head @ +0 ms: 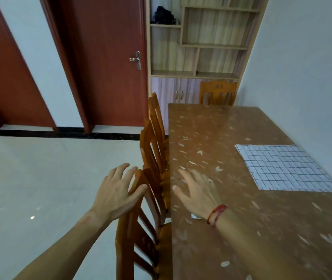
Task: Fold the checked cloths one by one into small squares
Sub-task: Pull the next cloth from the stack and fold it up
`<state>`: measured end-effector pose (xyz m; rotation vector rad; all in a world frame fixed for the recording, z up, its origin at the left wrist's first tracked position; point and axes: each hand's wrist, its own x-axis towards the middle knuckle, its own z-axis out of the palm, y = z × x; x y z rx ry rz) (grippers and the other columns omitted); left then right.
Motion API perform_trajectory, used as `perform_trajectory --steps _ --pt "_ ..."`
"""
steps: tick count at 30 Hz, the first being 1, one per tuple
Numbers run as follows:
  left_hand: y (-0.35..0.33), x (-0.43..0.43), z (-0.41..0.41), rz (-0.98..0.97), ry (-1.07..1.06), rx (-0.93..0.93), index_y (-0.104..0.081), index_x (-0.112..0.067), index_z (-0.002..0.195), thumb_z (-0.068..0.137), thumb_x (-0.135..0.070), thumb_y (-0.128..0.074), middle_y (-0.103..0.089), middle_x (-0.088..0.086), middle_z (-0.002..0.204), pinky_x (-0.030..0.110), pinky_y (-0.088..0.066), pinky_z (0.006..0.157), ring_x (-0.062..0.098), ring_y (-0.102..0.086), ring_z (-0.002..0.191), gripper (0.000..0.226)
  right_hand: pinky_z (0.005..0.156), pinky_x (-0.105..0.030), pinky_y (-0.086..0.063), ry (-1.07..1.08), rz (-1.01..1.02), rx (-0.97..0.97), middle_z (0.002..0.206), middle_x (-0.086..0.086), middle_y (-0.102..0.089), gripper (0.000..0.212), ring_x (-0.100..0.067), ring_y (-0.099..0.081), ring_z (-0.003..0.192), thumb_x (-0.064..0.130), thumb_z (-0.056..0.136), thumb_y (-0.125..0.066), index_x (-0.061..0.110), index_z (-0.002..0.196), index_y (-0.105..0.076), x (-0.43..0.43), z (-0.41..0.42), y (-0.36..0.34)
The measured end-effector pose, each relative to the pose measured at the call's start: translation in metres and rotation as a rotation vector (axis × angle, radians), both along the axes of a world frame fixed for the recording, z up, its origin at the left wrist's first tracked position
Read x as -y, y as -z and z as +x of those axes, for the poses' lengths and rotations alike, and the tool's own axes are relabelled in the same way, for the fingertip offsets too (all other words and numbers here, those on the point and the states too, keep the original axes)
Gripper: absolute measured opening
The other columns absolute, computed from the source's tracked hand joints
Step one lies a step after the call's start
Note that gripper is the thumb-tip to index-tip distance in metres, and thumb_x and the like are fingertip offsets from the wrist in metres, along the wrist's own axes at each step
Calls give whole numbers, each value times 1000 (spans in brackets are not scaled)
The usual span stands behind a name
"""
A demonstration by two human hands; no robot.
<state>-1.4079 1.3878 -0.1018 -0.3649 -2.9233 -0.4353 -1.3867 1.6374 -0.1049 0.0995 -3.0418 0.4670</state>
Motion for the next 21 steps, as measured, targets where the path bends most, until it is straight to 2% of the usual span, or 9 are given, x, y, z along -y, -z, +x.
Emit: perform_trajectory --steps 4,11,17,21 --pt "-3 39 8 -10 -89 0 -44 -24 141 86 -75 -25 -41 4 149 46 -38 107 27 -38 135 78 108 -47 -28 -97 -15 16 151 -1 -31 62 -23 -29 138 64 93 -29 37 148 -24 48 -14 -3" --pt "-4 108 3 25 -176 -5 -42 -23 143 83 -74 -23 -39 4 150 44 -39 106 26 -37 136 82 106 -43 -30 -211 18 4 148 2 -34 59 -21 -34 132 63 93 -30 37 146 -27 121 -35 0" --pt "6 182 -34 33 -130 -11 -43 -23 142 84 -72 -26 -39 3 149 40 -37 106 24 -36 135 78 108 -44 -30 -188 80 30 149 2 -33 62 -22 -31 136 65 92 -25 37 148 -24 188 -68 10" --pt "10 236 -68 53 -78 2 -42 -24 143 83 -72 -26 -38 2 149 40 -38 106 24 -36 134 78 112 -49 -26 -129 107 50 149 0 -35 70 -23 -30 138 70 86 -15 38 147 -25 237 -96 17"
